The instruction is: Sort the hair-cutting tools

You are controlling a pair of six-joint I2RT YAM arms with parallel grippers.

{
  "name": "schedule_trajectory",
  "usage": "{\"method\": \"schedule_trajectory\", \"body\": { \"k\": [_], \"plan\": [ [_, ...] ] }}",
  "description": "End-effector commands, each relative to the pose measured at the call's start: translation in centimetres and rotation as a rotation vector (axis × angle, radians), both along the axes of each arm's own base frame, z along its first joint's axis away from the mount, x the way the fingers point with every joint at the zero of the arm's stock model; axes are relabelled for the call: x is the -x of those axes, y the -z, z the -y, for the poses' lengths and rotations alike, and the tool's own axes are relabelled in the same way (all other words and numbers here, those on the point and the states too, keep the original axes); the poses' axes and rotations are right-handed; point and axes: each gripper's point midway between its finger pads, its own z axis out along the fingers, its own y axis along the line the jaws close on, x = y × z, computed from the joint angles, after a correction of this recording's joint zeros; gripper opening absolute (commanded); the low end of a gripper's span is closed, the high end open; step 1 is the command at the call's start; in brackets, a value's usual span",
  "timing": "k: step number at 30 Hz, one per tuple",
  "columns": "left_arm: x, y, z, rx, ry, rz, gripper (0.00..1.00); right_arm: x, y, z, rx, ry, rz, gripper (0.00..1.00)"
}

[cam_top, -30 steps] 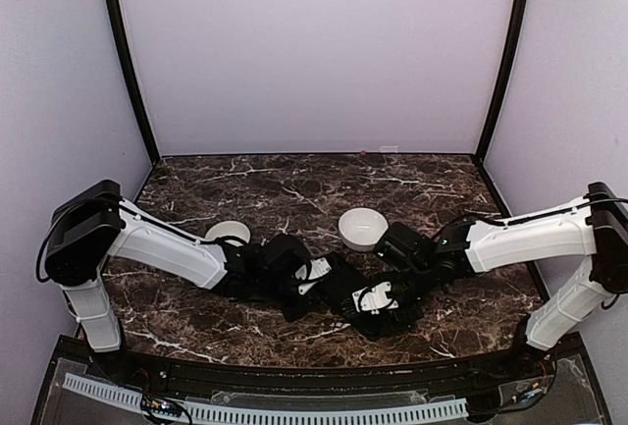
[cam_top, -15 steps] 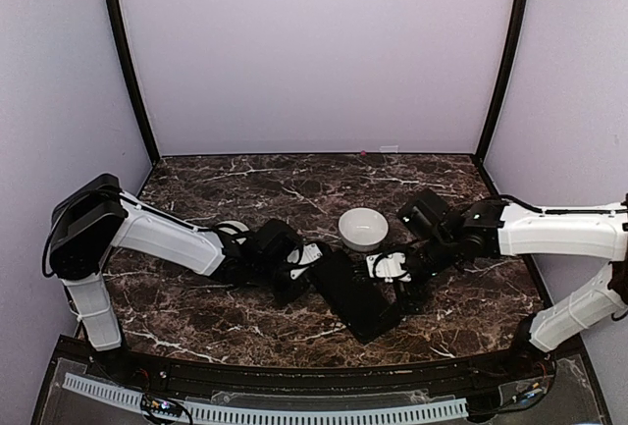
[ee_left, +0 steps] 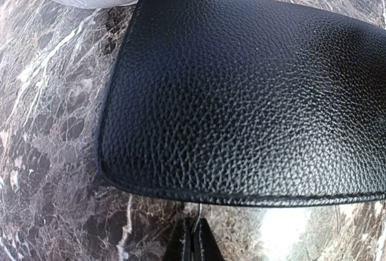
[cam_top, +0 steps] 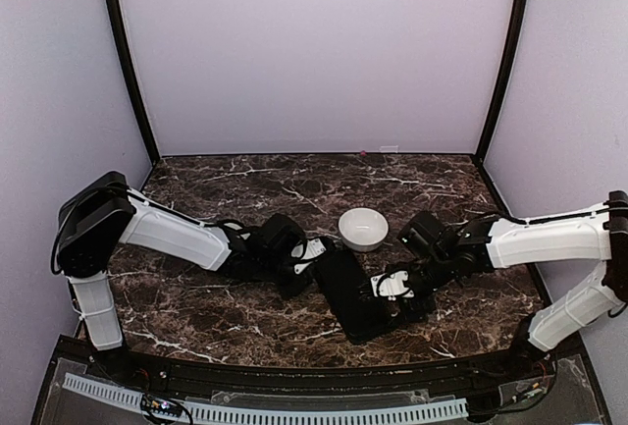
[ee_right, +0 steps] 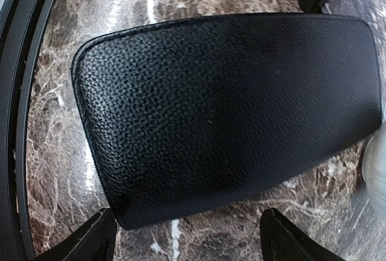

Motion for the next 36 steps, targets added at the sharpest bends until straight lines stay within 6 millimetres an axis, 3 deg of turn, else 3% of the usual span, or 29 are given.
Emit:
{"method": "schedule_trajectory", "body": {
  "k": [1,4,7,10,13,17,24,28,36],
  "plan": [
    [-0.2,0.3,-0.5,-0.036,0.004,-0.005,0.00,0.5,0.2,-1.6,-0.016,-0.063,0.060,0.82],
    [-0.3,0.4,-0.4,-0.035,0.005,-0.002,0.00,1.6,0.6,-2.2,-0.016,-0.102,0.056,0.81],
    [-0.1,0.5,-0.3,-0.032,0.012,-0.008,0.00,2.1,1.5,-2.6,0.018,-0.106,0.016,0.71],
    [0.3,0.7,-0.5,-0.040,0.024,-0.028,0.00,1.8,2.1,-3.1,0.043,-0.086,-0.010,0.61],
    [1.3,0.8,-0.8,-0.035,0.037,-0.058,0.00,1.3,2.2,-3.4,0.042,-0.063,-0.004,0.58],
    [3.4,0.6,-0.9,-0.021,0.086,-0.075,0.00,1.1,2.4,-3.6,0.043,-0.041,-0.011,0.54],
    [9.2,0.3,1.7,0.024,0.240,-0.139,0.00,1.0,2.6,-3.7,0.046,-0.030,-0.015,0.52],
    [10.9,0.6,2.4,-0.003,0.276,-0.168,0.00,0.9,2.5,-3.7,0.046,-0.022,-0.014,0.52],
    [14.1,-0.7,5.8,0.104,0.401,-0.259,0.00,0.8,2.5,-3.7,0.049,-0.012,-0.015,0.52]
  ]
}}
